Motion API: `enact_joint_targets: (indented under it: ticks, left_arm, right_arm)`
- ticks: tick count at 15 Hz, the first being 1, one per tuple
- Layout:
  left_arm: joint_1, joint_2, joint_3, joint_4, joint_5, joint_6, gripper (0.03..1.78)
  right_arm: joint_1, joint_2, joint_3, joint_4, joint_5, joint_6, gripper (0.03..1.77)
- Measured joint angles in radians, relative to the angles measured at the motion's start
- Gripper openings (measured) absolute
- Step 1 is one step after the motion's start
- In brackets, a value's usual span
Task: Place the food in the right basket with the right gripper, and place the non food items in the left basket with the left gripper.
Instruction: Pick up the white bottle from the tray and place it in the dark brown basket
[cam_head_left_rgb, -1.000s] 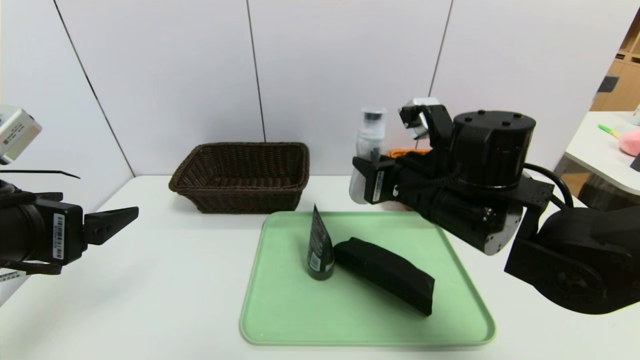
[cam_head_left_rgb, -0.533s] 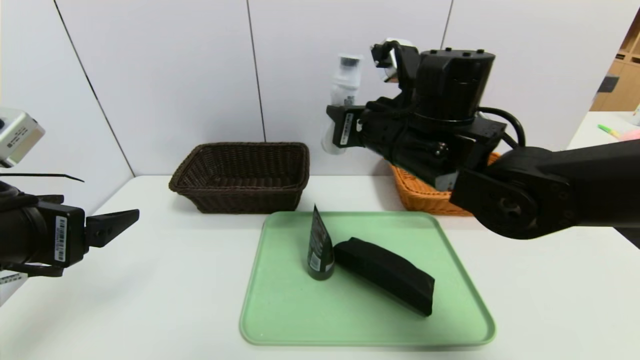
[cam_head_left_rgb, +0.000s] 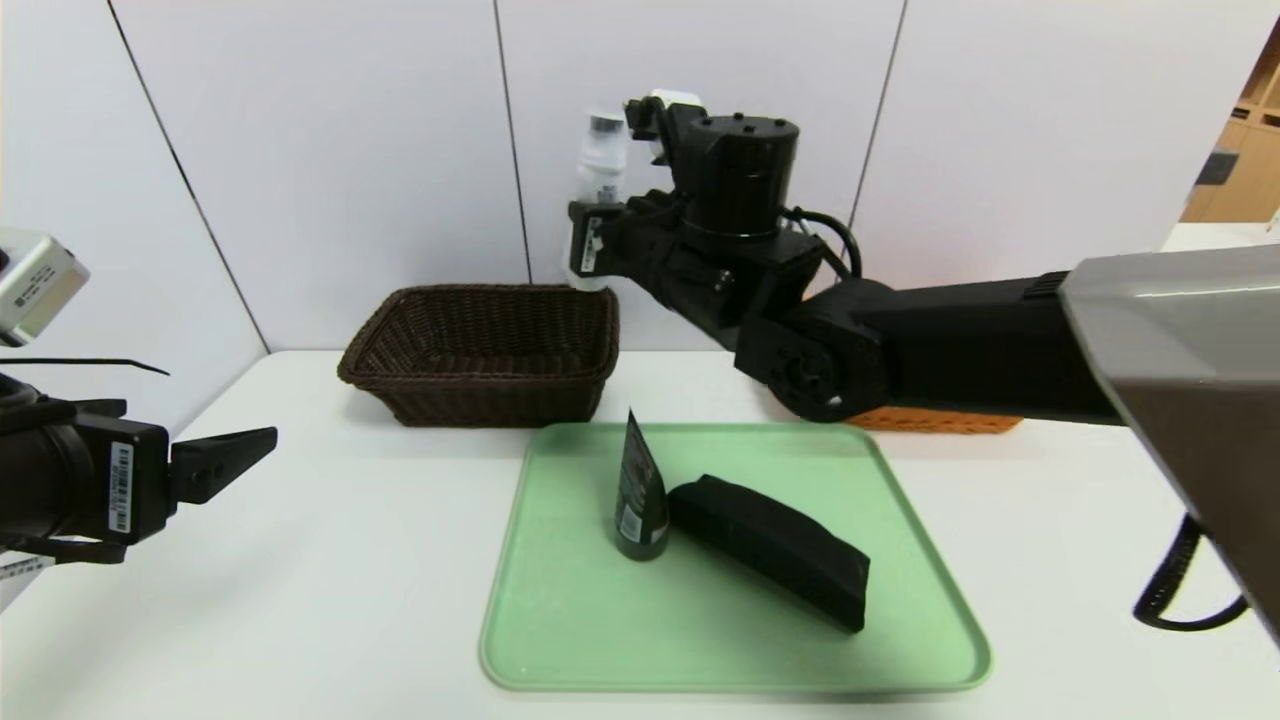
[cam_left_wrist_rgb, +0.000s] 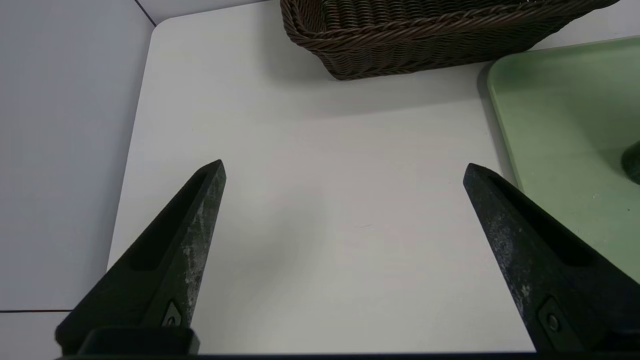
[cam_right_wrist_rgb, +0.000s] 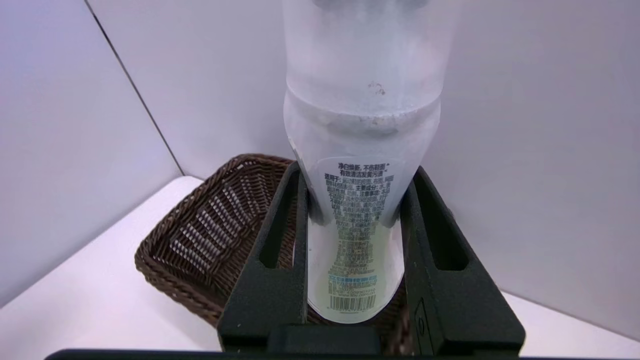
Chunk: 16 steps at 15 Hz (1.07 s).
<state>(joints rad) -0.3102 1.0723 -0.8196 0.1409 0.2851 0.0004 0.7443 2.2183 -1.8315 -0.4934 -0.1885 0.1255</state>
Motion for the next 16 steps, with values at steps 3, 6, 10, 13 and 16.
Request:
enact_joint_targets:
  ticks: [3, 6, 10, 13, 16]
  left_arm:
    - [0.001, -0.006, 0.018, 0.001, 0.000, 0.001, 1.69]
    - [0.002, -0.022, 0.051, 0.001, 0.000, 0.001, 1.69]
    - [0.004, -0.037, 0.075, 0.002, 0.003, 0.002, 1.69]
    - [0.004, -0.041, 0.077, 0.002, 0.009, 0.005, 1.69]
    - [0.004, -0.042, 0.077, 0.002, 0.013, 0.004, 1.69]
  right_arm:
    - [0.009, 0.110, -0.101, 0.079, 0.021, 0.004, 0.53]
    - [0.008, 0.193, -0.121, 0.046, 0.030, 0.005, 0.53]
    - [0.009, 0.243, -0.124, -0.001, 0.042, 0.005, 0.53]
    - [0.006, 0.255, -0.124, -0.003, 0.043, 0.006, 0.53]
    - [0.004, 0.258, -0.124, -0.004, 0.037, 0.003, 0.62]
